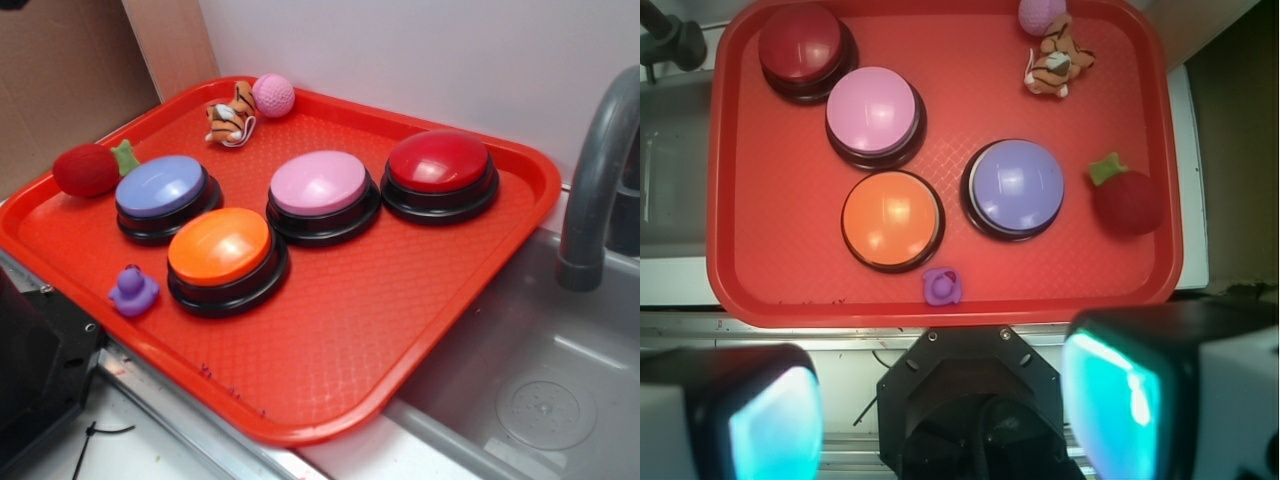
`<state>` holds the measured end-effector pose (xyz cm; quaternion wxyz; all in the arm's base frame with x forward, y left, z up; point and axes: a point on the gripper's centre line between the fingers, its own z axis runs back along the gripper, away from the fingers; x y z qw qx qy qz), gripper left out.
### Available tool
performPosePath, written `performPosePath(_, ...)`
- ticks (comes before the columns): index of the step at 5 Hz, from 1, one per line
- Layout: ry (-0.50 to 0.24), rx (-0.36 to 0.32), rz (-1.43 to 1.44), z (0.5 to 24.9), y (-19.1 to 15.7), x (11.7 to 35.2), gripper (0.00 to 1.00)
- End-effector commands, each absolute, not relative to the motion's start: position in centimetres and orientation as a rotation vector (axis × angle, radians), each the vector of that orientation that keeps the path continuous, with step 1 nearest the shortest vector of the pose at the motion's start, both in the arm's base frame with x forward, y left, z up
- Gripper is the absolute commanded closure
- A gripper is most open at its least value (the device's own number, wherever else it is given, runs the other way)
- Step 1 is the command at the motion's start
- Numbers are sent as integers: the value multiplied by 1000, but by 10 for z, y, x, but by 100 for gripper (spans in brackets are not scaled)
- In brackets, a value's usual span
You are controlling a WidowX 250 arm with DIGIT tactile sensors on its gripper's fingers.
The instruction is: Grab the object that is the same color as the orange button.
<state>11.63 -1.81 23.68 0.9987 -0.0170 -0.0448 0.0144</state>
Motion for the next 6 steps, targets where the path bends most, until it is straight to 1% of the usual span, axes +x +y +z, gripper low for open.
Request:
performPosePath(1,-90,-34,29,237,-18,116,0)
performPosePath(2,-165,-26,52,226,-10,136,0)
performPosePath(4,-205,47,309,196,15,185,0)
performPosePath(5,-295,84,441,173,34,220,0)
performPosePath(6,-317,130,521,153,52,250,0)
